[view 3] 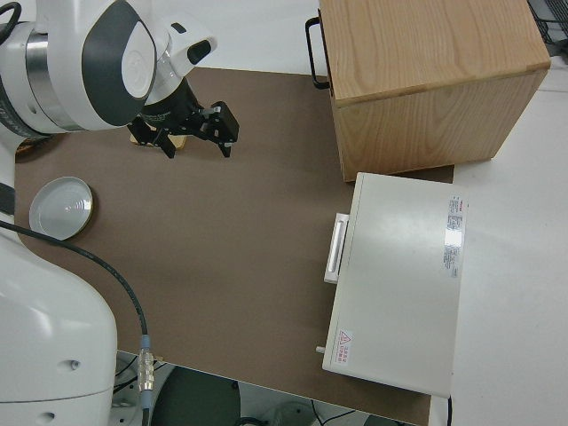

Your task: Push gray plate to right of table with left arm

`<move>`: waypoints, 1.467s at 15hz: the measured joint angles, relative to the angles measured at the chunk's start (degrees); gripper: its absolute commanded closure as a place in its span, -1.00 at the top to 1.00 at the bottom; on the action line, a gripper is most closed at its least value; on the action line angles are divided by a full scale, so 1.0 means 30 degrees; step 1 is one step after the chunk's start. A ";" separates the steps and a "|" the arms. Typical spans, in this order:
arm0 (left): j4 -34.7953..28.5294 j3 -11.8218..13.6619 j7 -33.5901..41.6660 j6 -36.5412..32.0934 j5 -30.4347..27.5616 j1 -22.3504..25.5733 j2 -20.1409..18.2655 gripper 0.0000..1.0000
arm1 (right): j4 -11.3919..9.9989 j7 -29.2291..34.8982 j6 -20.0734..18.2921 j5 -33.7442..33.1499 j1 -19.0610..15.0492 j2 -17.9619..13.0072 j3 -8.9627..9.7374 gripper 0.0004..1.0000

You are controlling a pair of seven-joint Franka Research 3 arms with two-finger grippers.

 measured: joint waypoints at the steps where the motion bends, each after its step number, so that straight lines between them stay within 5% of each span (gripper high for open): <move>1: -0.0183 -0.0078 -0.0388 0.0004 0.0000 -0.0010 0.0001 0.99 | 0.0000 0.0000 0.0000 0.0000 0.0000 0.0000 0.0000 0.97; 11: -0.3252 -0.0540 -0.1574 0.2307 -0.0050 -0.0041 -0.0249 0.99 | 0.0000 0.0000 0.0000 0.0000 0.0000 0.0000 0.0000 0.97; 17: -0.8056 -0.0580 -0.2763 0.6205 -0.0225 -0.0041 -0.2487 0.99 | 0.0000 0.0000 0.0000 0.0000 0.0000 0.0000 0.0000 0.97; 22: -1.0909 -0.1497 -0.4215 0.8813 -0.0263 -0.0049 -0.3495 0.99 | 0.0000 0.0000 0.0000 0.0000 0.0000 0.0000 0.0000 0.97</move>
